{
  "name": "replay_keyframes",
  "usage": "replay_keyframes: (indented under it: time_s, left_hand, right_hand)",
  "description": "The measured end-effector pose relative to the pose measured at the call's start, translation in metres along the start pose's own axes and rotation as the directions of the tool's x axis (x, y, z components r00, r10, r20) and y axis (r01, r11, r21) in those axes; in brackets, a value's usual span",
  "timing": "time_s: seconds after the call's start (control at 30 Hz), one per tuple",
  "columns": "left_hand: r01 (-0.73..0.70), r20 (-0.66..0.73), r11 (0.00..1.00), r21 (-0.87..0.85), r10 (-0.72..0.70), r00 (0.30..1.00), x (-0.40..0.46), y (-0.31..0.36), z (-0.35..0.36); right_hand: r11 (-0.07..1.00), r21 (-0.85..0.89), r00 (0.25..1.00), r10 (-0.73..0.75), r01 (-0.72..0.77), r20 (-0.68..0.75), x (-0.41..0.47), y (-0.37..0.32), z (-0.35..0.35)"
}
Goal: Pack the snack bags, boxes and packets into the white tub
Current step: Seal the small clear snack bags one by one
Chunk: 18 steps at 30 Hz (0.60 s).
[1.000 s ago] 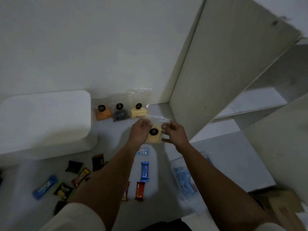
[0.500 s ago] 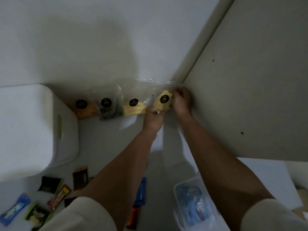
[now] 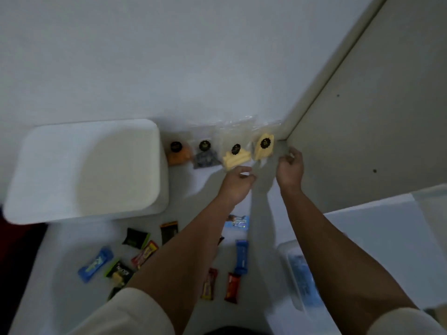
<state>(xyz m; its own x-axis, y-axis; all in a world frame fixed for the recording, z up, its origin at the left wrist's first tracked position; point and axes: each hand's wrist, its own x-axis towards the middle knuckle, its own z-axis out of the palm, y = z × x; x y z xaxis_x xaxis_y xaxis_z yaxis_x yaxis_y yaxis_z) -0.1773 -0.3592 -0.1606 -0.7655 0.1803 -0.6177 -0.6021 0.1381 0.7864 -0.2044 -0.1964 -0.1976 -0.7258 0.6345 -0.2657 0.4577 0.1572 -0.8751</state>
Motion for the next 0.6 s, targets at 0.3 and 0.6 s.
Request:
replay_keyframes:
  time_s: [0.3,0.6]
  left_hand:
    - [-0.471,-0.316,0.675,0.568,0.707,0.633,-0.129,0.018,-0.217]
    - [0.220,-0.700,0.858,0.463,0.202,0.684,-0.160,-0.037,-0.403]
  right_hand:
    - [0.996,-0.006,0.909,-0.076,0.086,0.411,-0.168,-0.093,0.058]
    - [0.973,-0.148,0.723,0.231,-0.178,0.651,-0.261,-0.120,0.128]
